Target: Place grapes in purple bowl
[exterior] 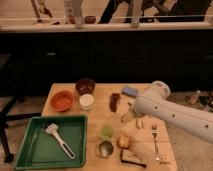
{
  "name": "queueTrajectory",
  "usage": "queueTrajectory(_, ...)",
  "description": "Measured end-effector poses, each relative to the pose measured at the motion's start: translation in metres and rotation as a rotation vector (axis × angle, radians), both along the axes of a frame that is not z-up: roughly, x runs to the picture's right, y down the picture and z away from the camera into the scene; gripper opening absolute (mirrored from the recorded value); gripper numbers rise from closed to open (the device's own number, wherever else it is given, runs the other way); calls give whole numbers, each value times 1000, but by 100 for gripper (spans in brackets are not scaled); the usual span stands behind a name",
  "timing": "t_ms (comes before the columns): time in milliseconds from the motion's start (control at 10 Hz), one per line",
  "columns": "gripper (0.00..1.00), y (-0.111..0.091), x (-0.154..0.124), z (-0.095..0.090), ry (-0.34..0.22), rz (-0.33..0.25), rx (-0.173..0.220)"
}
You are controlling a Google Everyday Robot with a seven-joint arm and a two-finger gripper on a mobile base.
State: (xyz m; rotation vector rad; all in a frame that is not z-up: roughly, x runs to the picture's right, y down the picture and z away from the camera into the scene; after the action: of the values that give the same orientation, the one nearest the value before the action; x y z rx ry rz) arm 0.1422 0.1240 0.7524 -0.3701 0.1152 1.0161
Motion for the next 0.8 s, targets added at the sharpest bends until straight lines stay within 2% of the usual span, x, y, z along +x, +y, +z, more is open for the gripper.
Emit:
queueTrajectory(200, 80, 0, -22, 22, 9, 37, -9)
queueTrajectory(400, 80, 0, -40, 57, 12, 57, -27)
queueTrajectory(600, 80, -2, -52, 83, 15, 58, -48)
queueTrajectory(800, 80, -7, -63, 98, 5, 44, -67)
